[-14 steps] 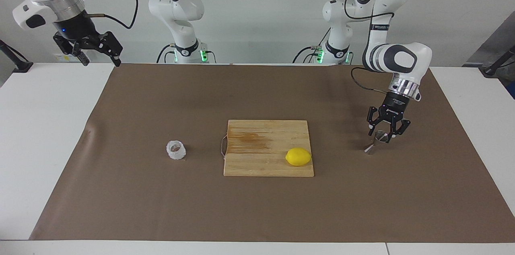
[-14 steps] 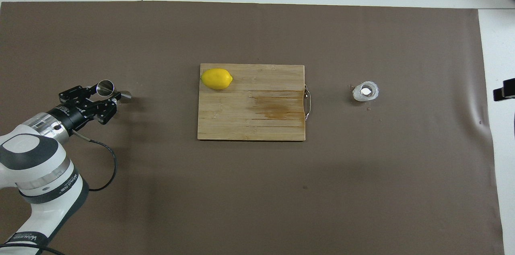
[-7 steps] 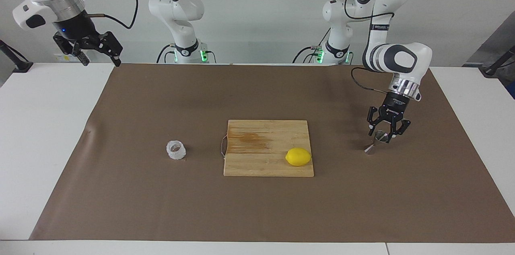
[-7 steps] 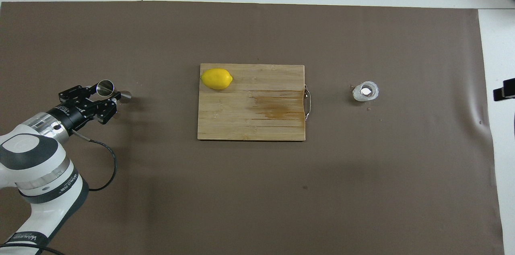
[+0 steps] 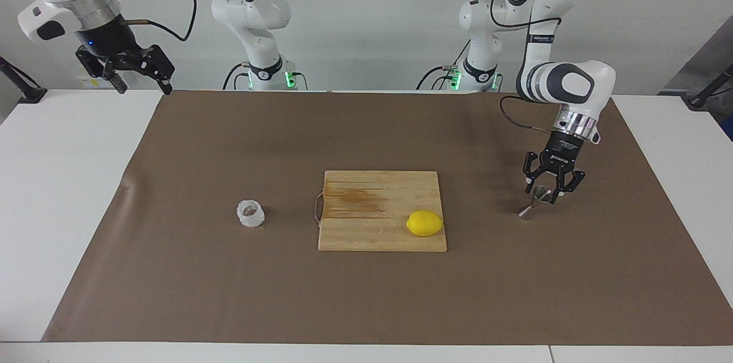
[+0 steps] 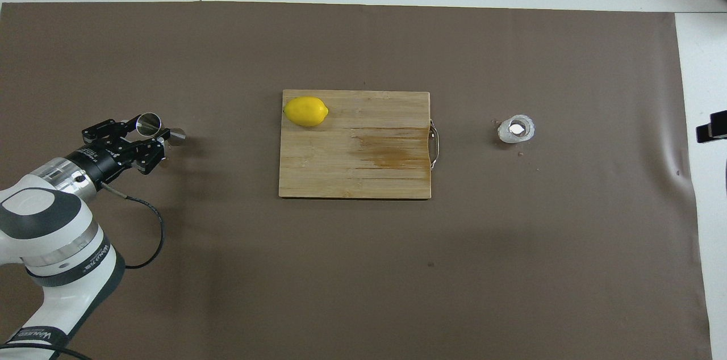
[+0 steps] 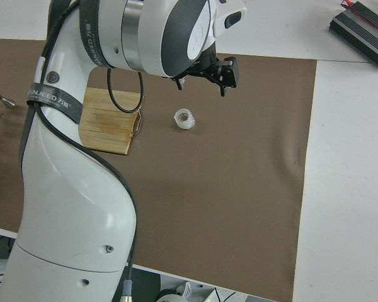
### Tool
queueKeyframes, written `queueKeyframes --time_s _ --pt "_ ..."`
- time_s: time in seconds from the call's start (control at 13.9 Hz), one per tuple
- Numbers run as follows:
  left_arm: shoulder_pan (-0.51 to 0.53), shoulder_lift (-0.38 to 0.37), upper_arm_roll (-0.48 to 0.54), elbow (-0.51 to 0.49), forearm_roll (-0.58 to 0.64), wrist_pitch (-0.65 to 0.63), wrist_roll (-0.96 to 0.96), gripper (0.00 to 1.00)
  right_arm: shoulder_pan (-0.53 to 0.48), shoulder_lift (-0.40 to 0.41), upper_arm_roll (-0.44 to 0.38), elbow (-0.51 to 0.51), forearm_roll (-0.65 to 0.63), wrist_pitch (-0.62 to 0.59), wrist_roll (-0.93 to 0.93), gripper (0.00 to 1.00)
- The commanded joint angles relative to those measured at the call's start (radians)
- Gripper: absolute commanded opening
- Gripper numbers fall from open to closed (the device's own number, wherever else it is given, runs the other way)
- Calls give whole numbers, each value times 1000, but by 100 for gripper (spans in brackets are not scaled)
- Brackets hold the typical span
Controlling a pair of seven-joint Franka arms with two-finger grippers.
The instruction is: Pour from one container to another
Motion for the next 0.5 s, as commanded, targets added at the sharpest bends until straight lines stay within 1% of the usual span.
queueKeyframes --time_s 0.0,0.14,0.22,0.43 --pt "-14 9 2 12 -29 18 31 65 -3 -10 7 -7 -6 -9 16 100" --pt "-18 10 2 12 -29 27 31 63 -3 -10 7 -7 -6 -9 16 100" --pt "-18 10 2 12 -29 30 31 60 -3 -10 5 -7 -6 -9 16 100" --pt "-15 10 3 11 -29 27 31 59 -3 -10 7 -7 -6 -9 16 100"
